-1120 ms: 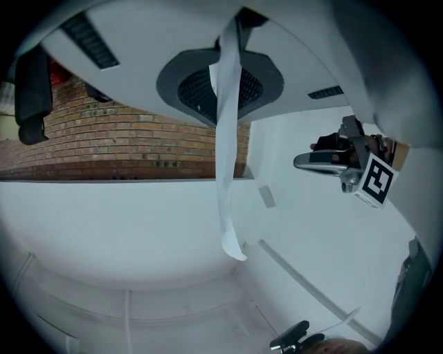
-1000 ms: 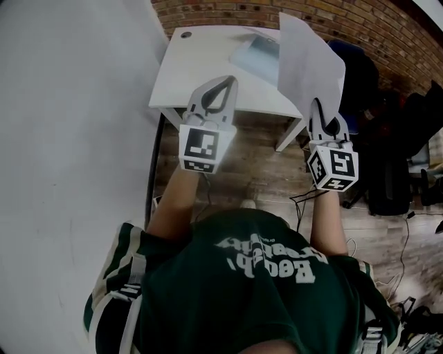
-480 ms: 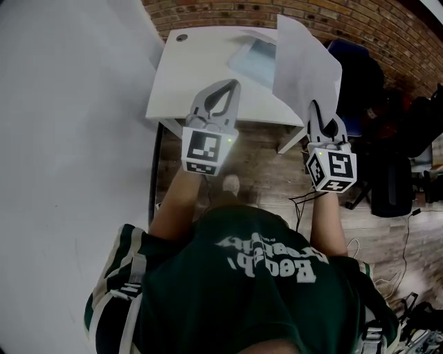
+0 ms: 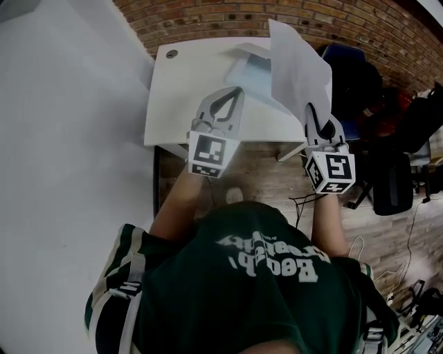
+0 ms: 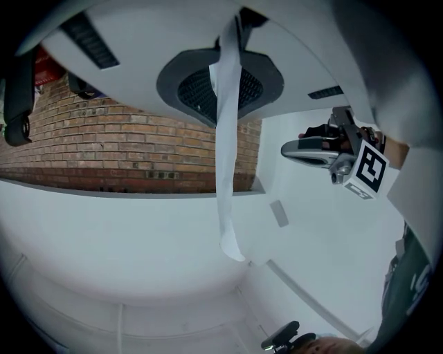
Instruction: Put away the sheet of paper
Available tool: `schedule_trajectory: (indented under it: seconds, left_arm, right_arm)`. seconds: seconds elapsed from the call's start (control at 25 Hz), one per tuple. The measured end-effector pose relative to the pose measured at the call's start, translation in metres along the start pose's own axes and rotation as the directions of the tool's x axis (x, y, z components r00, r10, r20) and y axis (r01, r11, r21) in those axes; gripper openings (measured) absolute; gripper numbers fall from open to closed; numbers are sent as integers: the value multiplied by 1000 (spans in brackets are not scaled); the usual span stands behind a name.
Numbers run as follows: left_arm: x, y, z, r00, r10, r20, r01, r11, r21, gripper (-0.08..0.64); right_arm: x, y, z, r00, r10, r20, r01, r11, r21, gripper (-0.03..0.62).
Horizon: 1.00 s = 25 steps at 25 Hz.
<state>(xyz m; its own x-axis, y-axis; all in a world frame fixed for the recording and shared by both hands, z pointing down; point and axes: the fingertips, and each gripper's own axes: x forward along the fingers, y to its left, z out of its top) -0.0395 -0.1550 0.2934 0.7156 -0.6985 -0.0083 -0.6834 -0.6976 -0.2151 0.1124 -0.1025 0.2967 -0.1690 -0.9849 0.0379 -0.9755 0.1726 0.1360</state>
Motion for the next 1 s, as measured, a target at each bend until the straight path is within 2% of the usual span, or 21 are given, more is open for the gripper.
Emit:
schedule_trajectory:
  seconds: [0.16,0.4,0.72,1.0]
  left_arm:
    - [15,15,-18,1000,-16,-14,16,1000,21,2]
    - [32,29,-38,999,-42,-23,42,999,4,2]
    - [50,50,-61,998,-45,-48,44,999,-31,2]
    - [83,58,-93,994,-22,-108,16,999,-50,2]
  right_arm:
    - [18,1,-5,1000,-13,-16,13,1000,-25,-5]
    - [38,10,-21,998,-21,-62,16,996,-84,-5]
    - [70,19,-54,985,51,-165,-71,990,-118,-6]
    - [106,3,-108,948,119,-294,-163,978,-132,-6]
